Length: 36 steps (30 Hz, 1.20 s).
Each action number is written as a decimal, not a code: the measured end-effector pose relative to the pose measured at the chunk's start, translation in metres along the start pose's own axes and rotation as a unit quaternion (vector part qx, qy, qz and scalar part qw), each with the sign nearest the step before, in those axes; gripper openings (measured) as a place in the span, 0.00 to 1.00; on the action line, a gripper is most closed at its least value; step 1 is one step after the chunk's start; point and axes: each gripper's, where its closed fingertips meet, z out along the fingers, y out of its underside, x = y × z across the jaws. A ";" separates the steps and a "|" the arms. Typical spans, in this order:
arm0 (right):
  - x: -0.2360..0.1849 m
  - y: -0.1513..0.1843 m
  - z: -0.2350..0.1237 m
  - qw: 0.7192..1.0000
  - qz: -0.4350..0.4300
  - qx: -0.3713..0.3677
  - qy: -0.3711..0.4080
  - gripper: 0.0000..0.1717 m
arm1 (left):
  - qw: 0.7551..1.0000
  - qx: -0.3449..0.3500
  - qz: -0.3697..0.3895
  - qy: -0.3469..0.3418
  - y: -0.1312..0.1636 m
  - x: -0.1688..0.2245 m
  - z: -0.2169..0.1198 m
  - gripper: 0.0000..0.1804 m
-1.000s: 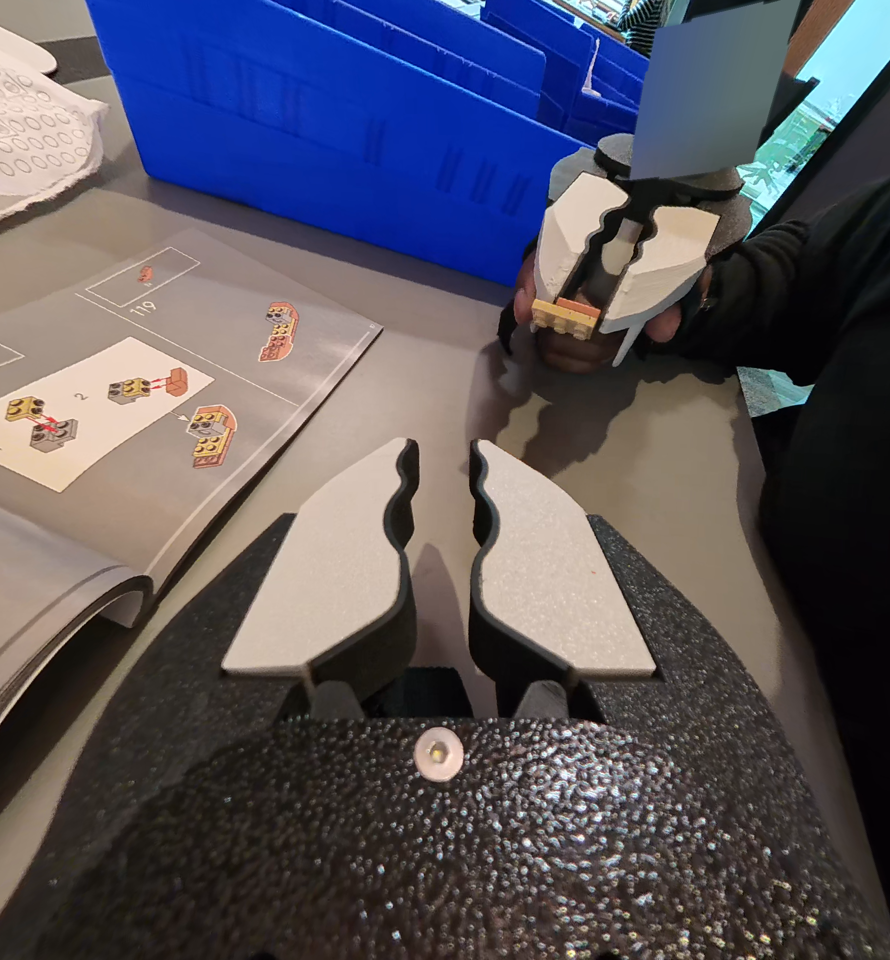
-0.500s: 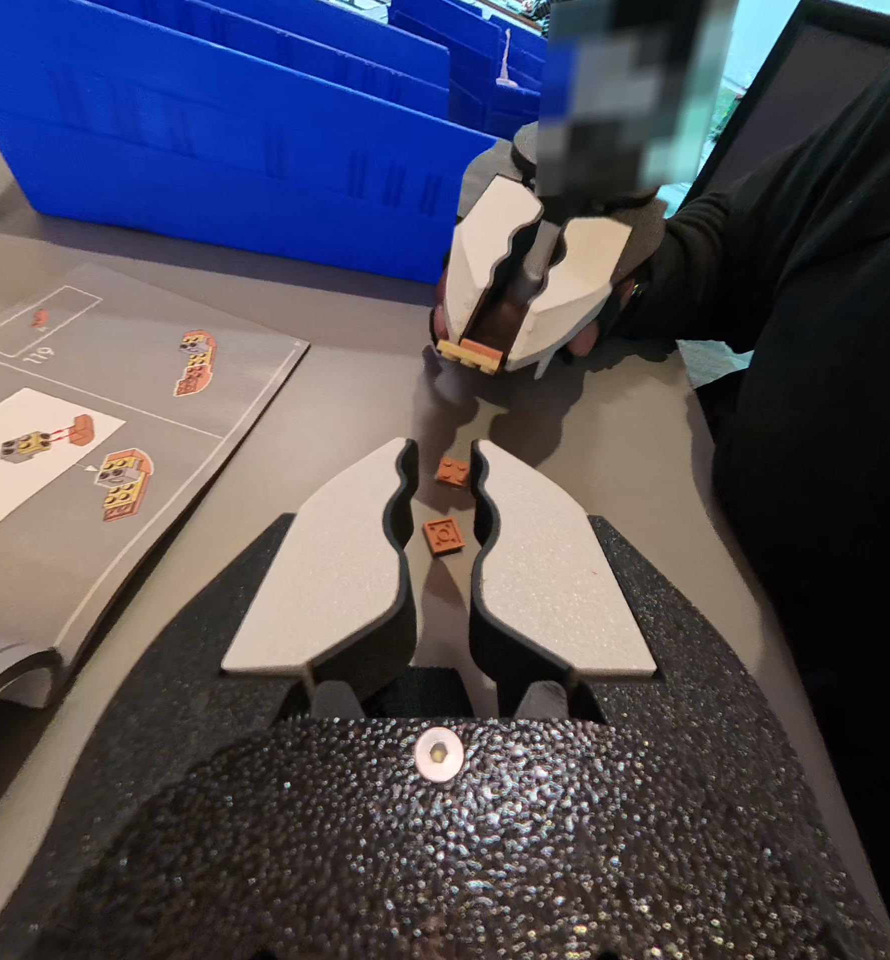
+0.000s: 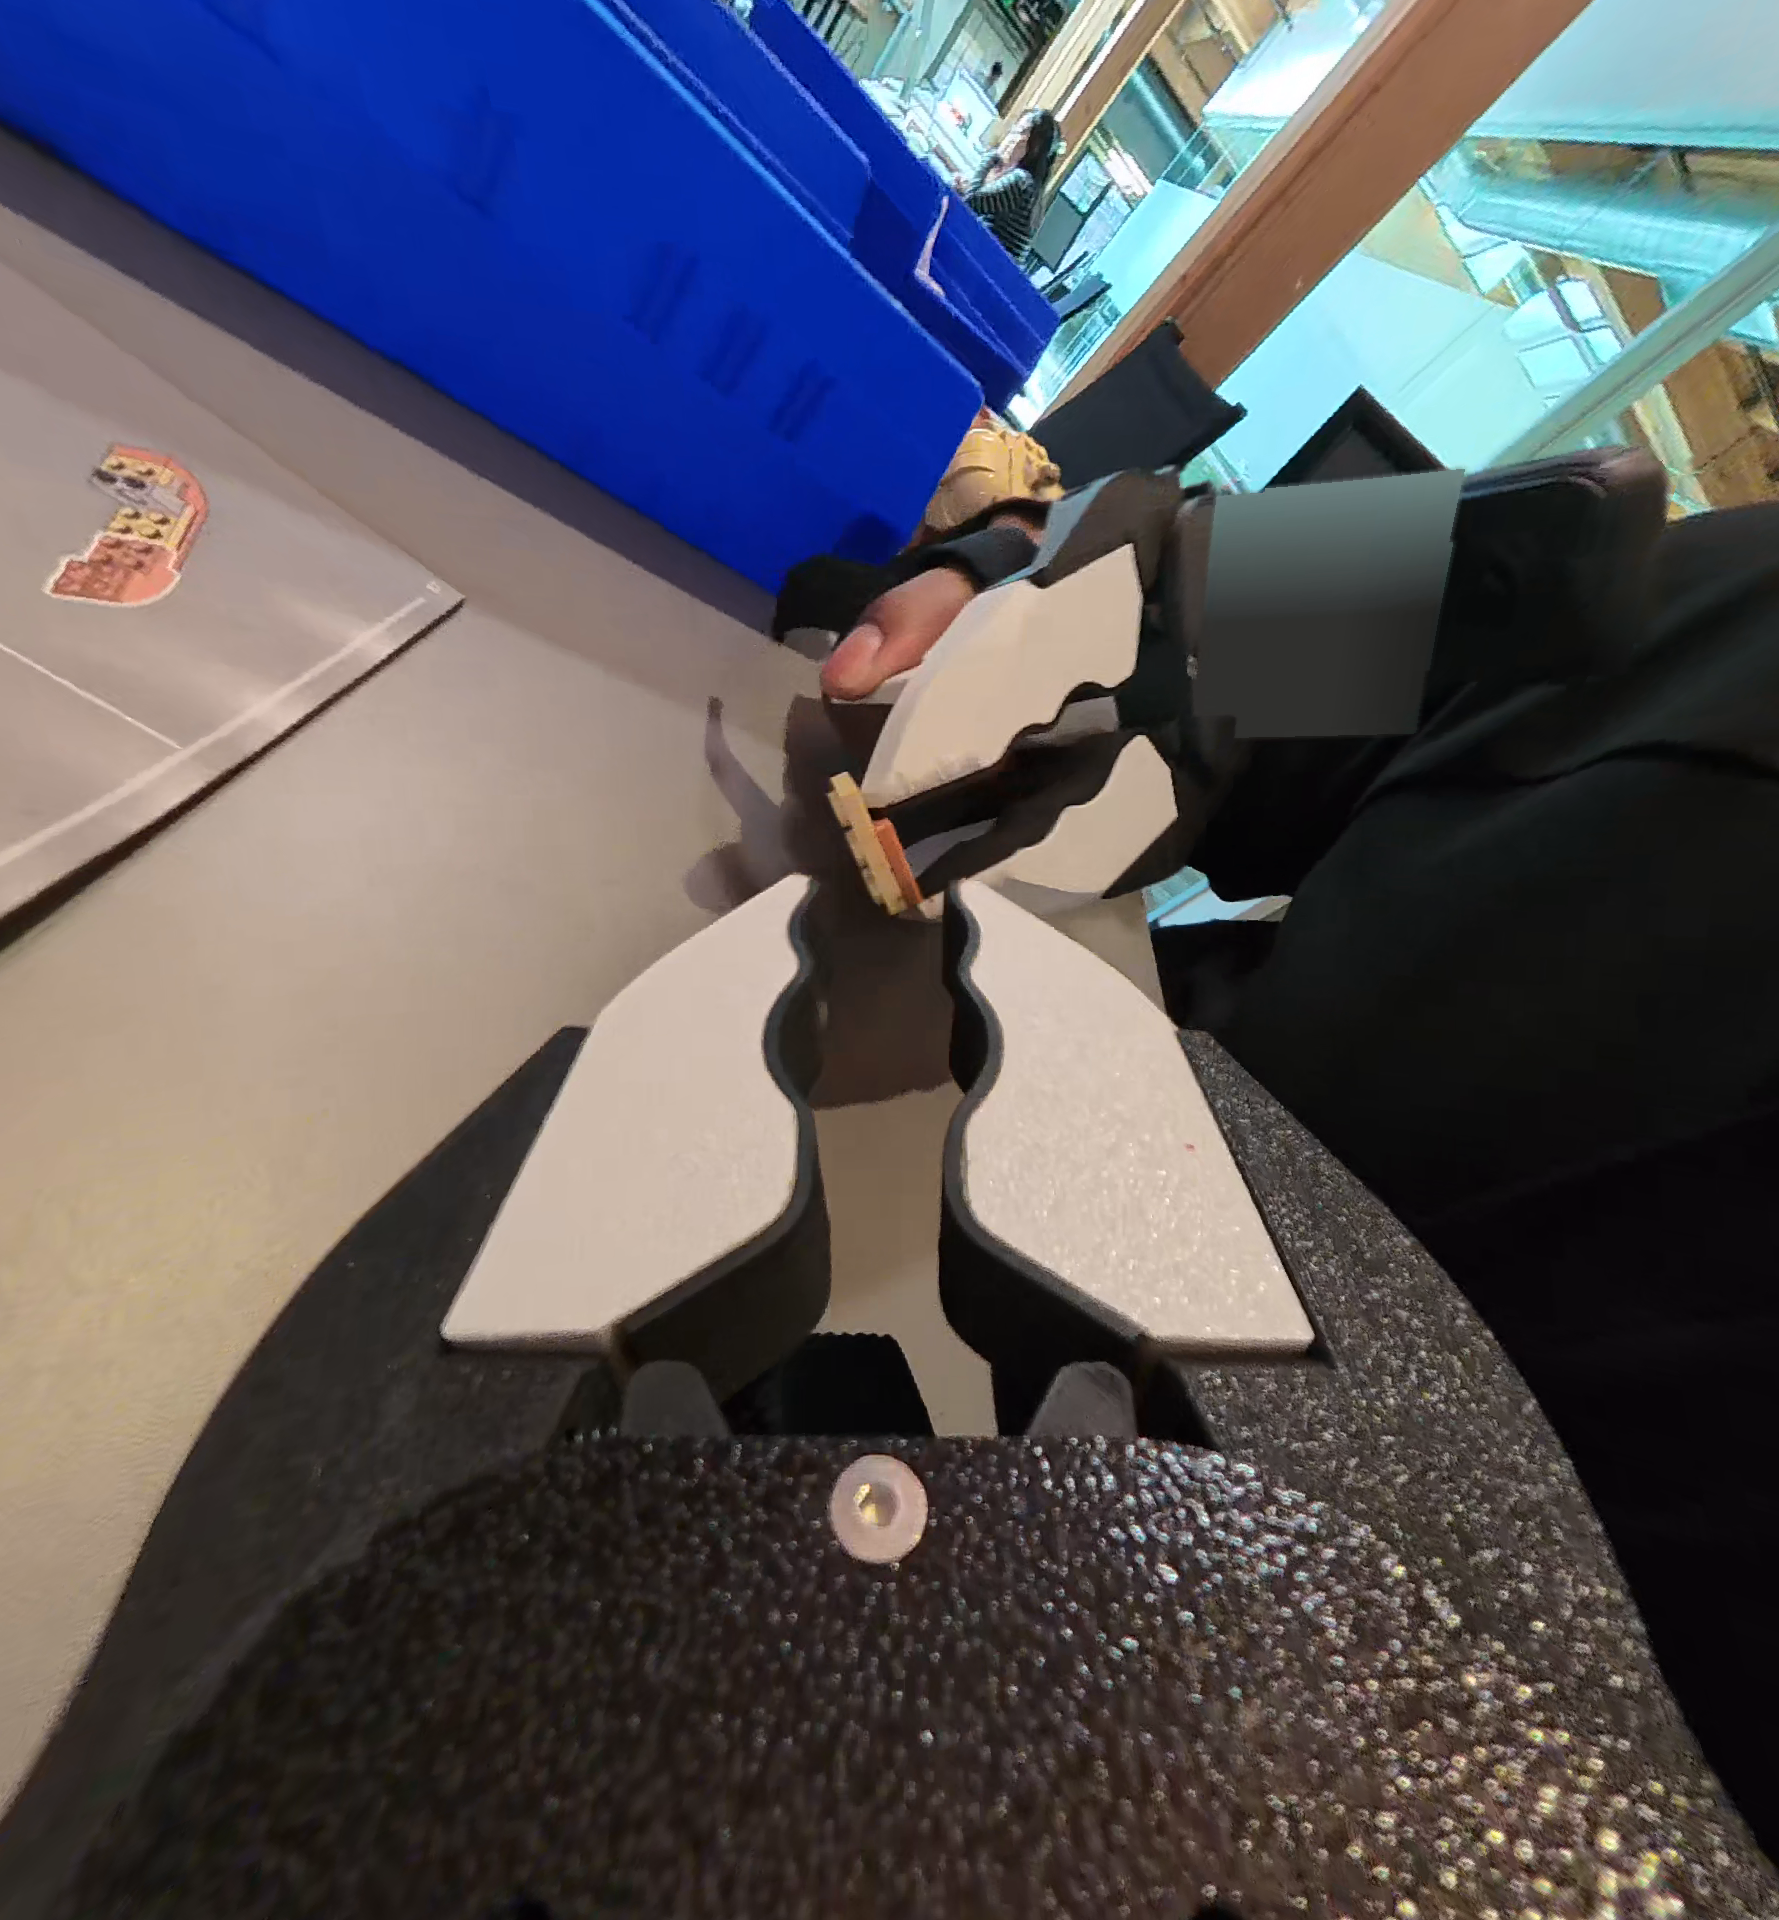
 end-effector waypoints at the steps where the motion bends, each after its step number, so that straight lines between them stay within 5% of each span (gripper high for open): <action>1: -0.001 -0.001 0.000 1.000 -0.002 0.001 0.001 0.09 | 1.000 -0.001 -0.003 -0.005 0.001 -0.001 0.001 0.11; 36: 0.002 0.008 -0.001 0.999 0.037 0.010 -0.010 0.09 | 0.996 0.075 -0.043 -0.034 -0.019 -0.019 -0.014 0.11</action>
